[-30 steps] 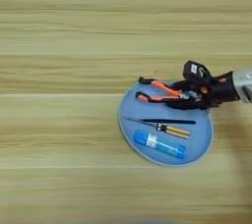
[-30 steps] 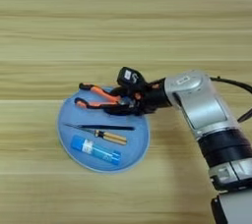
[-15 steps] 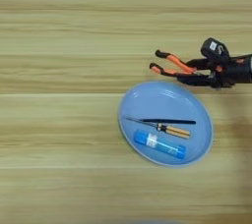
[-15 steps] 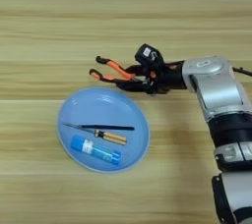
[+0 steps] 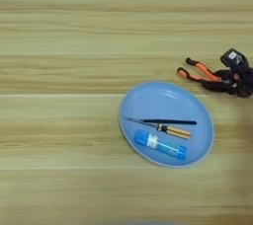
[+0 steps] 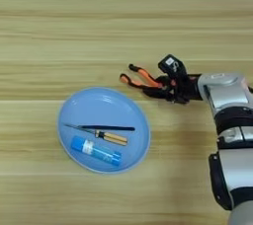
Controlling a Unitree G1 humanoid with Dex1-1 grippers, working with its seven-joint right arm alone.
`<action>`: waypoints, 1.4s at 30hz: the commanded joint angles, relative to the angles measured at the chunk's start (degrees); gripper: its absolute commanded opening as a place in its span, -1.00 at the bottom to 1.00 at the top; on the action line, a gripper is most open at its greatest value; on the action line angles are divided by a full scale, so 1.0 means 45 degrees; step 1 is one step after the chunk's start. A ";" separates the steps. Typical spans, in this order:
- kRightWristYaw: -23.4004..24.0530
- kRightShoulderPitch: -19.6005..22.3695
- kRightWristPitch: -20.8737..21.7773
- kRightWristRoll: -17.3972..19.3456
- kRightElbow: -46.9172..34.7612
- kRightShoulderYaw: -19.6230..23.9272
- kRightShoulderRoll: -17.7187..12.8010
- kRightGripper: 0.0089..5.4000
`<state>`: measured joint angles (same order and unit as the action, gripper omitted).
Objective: Move the objects on the table
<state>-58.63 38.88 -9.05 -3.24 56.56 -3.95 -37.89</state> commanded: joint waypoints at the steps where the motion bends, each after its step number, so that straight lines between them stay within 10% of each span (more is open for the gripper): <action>1: 0.0516 0.1372 0.0762 -0.0126 0.0298 0.0193 -0.0384 -0.14; 11: 0.0536 0.1295 0.1128 -0.0252 0.1230 0.0201 -0.0245 -0.14; 34: 0.0090 0.1606 0.0980 -0.0068 0.0861 0.0414 -0.0325 0.94; 42: -0.0201 0.1649 0.0714 0.0114 -0.0168 0.0607 -0.0420 0.99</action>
<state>-60.48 41.09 -5.92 -3.90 60.20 -2.67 -37.30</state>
